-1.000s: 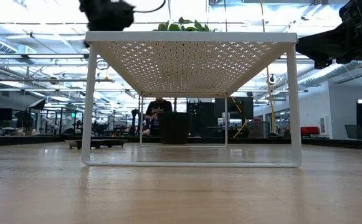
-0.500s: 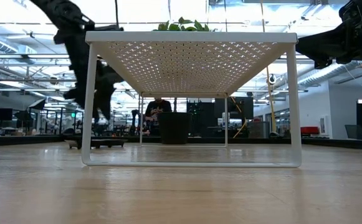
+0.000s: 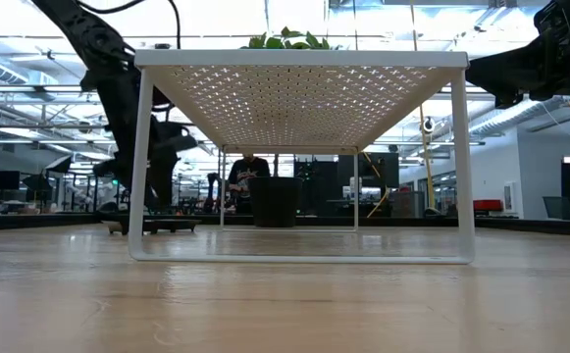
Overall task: Pick & Place Mini shaped plates
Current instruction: Stack the black square plate on top of the the black square plate on the shelf
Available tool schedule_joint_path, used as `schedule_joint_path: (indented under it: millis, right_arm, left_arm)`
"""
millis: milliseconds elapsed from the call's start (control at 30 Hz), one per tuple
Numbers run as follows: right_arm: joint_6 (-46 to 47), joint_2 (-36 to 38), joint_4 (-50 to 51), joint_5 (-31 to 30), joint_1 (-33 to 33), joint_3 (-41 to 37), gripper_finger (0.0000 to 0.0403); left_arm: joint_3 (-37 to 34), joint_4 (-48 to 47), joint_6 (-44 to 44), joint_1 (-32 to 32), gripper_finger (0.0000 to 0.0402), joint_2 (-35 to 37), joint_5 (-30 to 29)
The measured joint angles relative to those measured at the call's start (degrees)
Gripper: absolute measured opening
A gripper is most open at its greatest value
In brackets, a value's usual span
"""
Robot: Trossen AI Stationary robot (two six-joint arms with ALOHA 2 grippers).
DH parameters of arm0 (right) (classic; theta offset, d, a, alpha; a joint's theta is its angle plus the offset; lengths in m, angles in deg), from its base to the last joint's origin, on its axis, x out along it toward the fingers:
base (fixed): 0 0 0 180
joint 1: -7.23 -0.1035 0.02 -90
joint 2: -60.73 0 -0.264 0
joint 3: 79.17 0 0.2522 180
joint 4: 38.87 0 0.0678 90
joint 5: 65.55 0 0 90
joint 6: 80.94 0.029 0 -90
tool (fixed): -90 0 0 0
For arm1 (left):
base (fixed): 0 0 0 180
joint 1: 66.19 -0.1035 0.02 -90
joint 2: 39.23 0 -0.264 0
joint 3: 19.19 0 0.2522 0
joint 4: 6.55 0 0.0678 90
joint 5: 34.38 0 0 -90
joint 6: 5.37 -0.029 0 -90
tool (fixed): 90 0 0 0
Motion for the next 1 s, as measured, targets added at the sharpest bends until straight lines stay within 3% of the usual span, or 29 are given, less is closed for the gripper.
schedule_joint_path:
  millis: [333,1000]
  right_arm:
    - [-0.01,0.00,0.00,0.00,-0.01,0.00,0.0102]
    - [0.01,0.01,0.00,0.00,-0.01,0.00,0.0102]
  left_arm:
    - [0.00,1.81,1.34,0.32,0.0175,-7.11,1.48]
    - [0.24,0.16,1.01,0.32,0.0098,-5.17,1.57]
